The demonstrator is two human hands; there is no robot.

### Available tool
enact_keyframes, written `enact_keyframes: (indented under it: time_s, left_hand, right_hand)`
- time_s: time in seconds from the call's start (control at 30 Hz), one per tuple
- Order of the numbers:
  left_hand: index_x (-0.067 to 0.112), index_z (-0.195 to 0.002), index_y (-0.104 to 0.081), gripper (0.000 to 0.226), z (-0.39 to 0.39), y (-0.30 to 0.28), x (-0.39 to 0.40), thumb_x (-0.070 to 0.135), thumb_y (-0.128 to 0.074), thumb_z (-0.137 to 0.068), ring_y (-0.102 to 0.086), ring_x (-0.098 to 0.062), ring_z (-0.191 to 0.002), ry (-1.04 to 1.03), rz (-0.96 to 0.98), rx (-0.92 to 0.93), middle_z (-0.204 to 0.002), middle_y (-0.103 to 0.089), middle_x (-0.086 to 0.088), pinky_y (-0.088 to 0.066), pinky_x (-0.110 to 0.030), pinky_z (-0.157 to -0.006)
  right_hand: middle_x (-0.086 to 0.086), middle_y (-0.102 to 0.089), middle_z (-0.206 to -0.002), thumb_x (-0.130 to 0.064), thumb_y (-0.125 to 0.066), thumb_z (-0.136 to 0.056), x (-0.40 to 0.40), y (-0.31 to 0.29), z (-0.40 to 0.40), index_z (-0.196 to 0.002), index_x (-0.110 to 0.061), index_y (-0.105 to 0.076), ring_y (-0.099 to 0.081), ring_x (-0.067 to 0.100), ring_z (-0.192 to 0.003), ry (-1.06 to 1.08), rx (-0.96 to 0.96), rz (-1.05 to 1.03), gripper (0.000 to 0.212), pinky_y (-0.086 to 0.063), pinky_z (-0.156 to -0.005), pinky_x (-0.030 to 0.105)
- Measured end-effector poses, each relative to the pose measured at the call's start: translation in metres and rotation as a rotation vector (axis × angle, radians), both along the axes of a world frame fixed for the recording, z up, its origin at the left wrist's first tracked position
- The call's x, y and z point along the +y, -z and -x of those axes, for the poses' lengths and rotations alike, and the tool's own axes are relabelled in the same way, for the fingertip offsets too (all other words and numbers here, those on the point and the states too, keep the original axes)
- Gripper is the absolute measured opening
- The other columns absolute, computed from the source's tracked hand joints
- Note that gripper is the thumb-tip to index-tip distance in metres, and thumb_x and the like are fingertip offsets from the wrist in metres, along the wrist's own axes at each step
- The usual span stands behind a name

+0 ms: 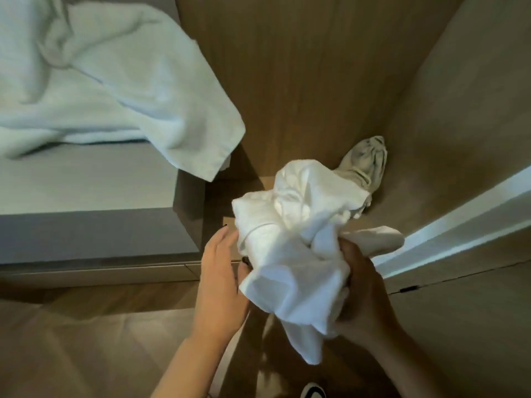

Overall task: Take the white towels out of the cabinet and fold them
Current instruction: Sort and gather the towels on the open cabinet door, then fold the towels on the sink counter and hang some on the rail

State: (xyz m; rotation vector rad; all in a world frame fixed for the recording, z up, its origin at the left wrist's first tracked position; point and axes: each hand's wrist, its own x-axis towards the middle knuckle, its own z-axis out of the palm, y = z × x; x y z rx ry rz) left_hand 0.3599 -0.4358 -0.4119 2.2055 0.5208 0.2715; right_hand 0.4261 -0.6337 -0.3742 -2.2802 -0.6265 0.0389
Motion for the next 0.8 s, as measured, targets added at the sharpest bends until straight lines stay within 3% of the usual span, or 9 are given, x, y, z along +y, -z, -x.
enact_keyframes:
  time_s: [0.1, 0.17, 0.27, 0.37, 0.43, 0.5, 0.63, 0.73, 0.8]
  left_hand:
    - [0.020, -0.137, -0.049, 0.048, 0.016, -0.046, 0.011, -0.002, -0.052, -0.095, -0.040, -0.008, -0.135, -0.072, 0.120, -0.090, -0.150, -0.040, 0.006, -0.039, -0.040, -0.114]
    - [0.023, -0.129, -0.056, 0.039, 0.023, -0.072, 0.023, 0.001, -0.049, -0.097, -0.052, -0.003, -0.121, -0.163, 0.240, -0.115, -0.135, -0.054, 0.009, -0.047, -0.033, -0.105]
    - [0.017, -0.122, -0.062, 0.029, 0.033, -0.116, 0.036, 0.031, -0.048, -0.102, -0.064, -0.011, -0.084, -0.290, 0.844, -0.105, -0.108, -0.068, -0.002, -0.054, -0.032, -0.077]
    - [0.017, -0.124, -0.065, 0.059, 0.045, -0.151, 0.052, 0.056, -0.061, -0.079, -0.071, -0.031, -0.094, -0.247, 1.311, -0.128, -0.113, -0.072, -0.009, -0.055, -0.043, -0.081]
    - [0.019, -0.128, -0.063, 0.058, 0.053, -0.170, 0.064, 0.044, -0.074, -0.078, -0.068, -0.032, -0.110, -0.168, 1.350, -0.116, -0.121, -0.070, -0.010, -0.052, -0.048, -0.092]
    - [0.018, -0.128, -0.063, 0.048, 0.057, -0.185, 0.078, 0.029, -0.074, -0.082, -0.069, -0.031, -0.108, -0.180, 1.269, -0.105, -0.118, -0.072, -0.010, -0.053, -0.050, -0.093]
    - [0.018, -0.105, -0.071, 0.030, 0.062, -0.208, 0.099, 0.005, -0.066, -0.079, -0.071, -0.029, -0.082, -0.439, 1.100, -0.124, -0.090, -0.076, -0.011, -0.057, -0.041, -0.069]
    - [0.025, -0.099, -0.070, 0.033, 0.070, -0.229, 0.112, 0.002, -0.065, -0.075, -0.070, -0.031, -0.082, -0.487, 1.109, -0.236, -0.089, -0.075, -0.011, -0.058, -0.045, -0.068]
    - [0.025, -0.101, -0.069, 0.033, 0.074, -0.245, 0.126, 0.003, -0.067, -0.076, -0.071, -0.031, -0.084, -0.472, 1.110, -0.316, -0.092, -0.074, -0.011, -0.059, -0.047, -0.070]
  right_hand:
    - [-0.008, -0.064, -0.105, -0.051, -0.068, -0.065, 0.002, -0.045, 0.005, -0.123, -0.011, -0.051, -0.066, 0.020, -0.093, -0.085, -0.176, 0.126, 0.072, -0.049, -0.079, 0.022]
    - [-0.005, -0.062, -0.113, -0.045, -0.062, -0.071, 0.006, -0.069, 0.011, -0.127, -0.020, -0.049, -0.065, 0.016, -0.098, -0.122, -0.252, 0.090, 0.062, -0.050, -0.087, 0.021]
    - [-0.003, -0.046, -0.137, -0.055, -0.049, -0.086, 0.021, -0.105, 0.023, -0.135, -0.049, -0.032, -0.047, 0.015, -0.122, -0.074, -0.034, 0.189, 0.053, -0.038, -0.102, 0.027]
    - [-0.007, -0.042, -0.142, -0.069, -0.035, -0.080, 0.035, -0.136, 0.041, -0.128, -0.064, -0.018, -0.037, 0.016, -0.125, -0.192, 0.004, 0.287, 0.051, -0.031, -0.100, 0.026]
    - [-0.002, -0.061, -0.120, -0.066, -0.043, -0.074, 0.050, -0.157, 0.051, -0.137, -0.045, -0.023, -0.051, 0.018, -0.108, -0.277, -0.229, 0.318, 0.069, -0.046, -0.082, 0.029]
    - [-0.002, -0.068, -0.105, -0.060, -0.055, -0.075, 0.062, -0.167, 0.063, -0.141, -0.034, -0.025, -0.053, 0.014, -0.095, -0.359, -0.339, 0.329, 0.077, -0.047, -0.072, 0.025]
    - [-0.017, -0.052, -0.128, -0.065, -0.056, -0.080, 0.089, -0.177, 0.079, -0.141, -0.054, -0.003, -0.048, 0.012, -0.112, -0.298, -0.162, 0.324, 0.082, -0.035, -0.085, 0.028]
    - [-0.028, -0.043, -0.125, -0.060, -0.054, -0.086, 0.114, -0.192, 0.087, -0.143, -0.050, -0.015, -0.048, 0.006, -0.112, -0.124, 0.015, 0.281, 0.070, -0.042, -0.086, 0.026]
    - [-0.033, -0.042, -0.116, -0.072, -0.057, -0.072, 0.129, -0.206, 0.095, -0.134, -0.068, -0.004, -0.050, 0.006, -0.106, -0.056, 0.052, 0.176, 0.081, -0.043, -0.083, 0.026]
